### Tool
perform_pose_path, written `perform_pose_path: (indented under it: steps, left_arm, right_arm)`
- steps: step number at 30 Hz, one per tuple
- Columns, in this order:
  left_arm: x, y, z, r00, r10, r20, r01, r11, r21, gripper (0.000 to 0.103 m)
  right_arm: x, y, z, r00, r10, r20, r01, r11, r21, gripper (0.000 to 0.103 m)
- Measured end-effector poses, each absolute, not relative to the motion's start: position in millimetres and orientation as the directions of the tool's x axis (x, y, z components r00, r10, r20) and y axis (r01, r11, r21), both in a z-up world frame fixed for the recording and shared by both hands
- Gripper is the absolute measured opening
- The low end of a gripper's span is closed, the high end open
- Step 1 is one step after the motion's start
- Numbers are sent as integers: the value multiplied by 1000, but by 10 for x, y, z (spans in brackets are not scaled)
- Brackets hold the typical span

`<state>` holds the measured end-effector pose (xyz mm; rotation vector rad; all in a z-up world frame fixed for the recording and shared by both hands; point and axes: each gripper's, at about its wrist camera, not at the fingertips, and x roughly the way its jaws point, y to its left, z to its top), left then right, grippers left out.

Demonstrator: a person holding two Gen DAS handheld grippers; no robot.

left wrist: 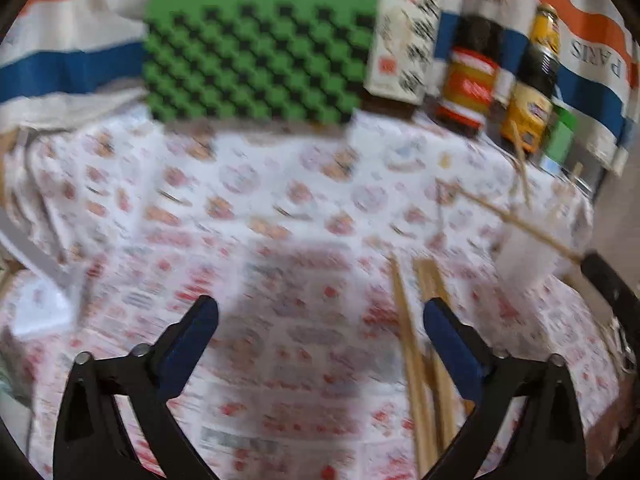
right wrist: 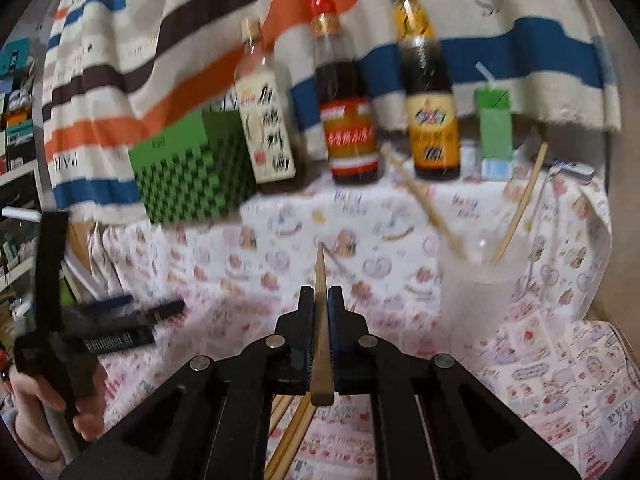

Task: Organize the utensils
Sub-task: 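Grasp a wooden chopstick with the left tool while the right tool holds its chopstick up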

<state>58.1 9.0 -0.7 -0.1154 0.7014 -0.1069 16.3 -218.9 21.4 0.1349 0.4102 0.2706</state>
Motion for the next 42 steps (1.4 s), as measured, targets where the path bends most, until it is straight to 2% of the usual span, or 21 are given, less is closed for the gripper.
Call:
perform_pose_path:
  steps: [2,3,7,13,17,21,25,37,39,42]
  left_arm:
    - [599,-17,-67,722,-183,-667,115,983,-145,81]
    - [603,-70,-92,705,-202,-680,138,979,-148,78]
    - [592,-266,-203,642,-249,-725,200,967,-156,57]
    - [627,-492,-450,555,-223,-801,234,966,-107,37]
    - [626,-511,-504,536,-241,-809,246,961,-123,34]
    - [624,-528,-525,526,-250,-813,266,956,-121,26]
    - [625,-558,-539,527,-198,-826,259,964,-65,20]
    - [629,-542,-568,500,-190,-845,238,968,-77,19]
    - [636,-510,-566,500,-194,-844,232,969,-85,8]
    - [631,-441,-542,503,-228,-834,227,966,-127,6]
  right_arm:
    - [157,-2233,241,890,277,-363,-221,957,190,8]
    - [163,-2249,250,891,273,-362,-215,957,193,8]
    - [197,-2280,237,886,278,-372,-211,955,209,8]
    - [185,-2244,189,883,273,-383,-212,958,194,8]
    - [212,-2273,177,882,266,-390,-198,958,205,8]
    - [243,-2316,163,877,269,-399,-190,955,226,8]
    - [235,-2329,168,880,264,-395,-185,956,228,8]
    - [227,-2382,185,895,235,-379,-156,961,229,8]
    - [228,-2398,189,898,231,-376,-150,961,231,8]
    - [229,-2414,192,899,229,-374,-146,961,235,8]
